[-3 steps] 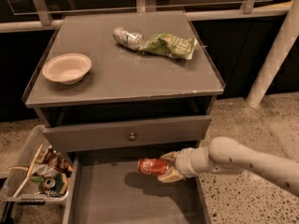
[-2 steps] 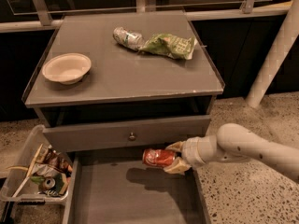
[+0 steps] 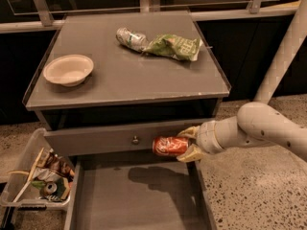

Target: Pick coke can from middle drawer and place on counter

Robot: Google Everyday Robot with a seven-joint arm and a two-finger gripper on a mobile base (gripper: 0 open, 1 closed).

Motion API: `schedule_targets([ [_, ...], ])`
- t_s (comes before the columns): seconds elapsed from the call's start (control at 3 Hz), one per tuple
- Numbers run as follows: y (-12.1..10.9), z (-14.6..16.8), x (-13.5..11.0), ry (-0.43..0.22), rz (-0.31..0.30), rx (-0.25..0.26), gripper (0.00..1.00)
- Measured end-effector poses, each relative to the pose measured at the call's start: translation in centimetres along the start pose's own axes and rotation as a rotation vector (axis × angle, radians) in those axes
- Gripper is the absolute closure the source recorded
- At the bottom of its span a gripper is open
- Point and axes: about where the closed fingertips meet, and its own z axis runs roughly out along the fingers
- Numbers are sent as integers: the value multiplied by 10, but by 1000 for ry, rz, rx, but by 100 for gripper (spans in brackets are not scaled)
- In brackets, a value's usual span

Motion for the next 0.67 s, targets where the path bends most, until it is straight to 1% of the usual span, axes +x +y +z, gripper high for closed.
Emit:
schedule_targets([
  [0.33,0,1,0,0,-1,-2,100],
  [0.67,2,-15,-21,25,-56,13,100],
])
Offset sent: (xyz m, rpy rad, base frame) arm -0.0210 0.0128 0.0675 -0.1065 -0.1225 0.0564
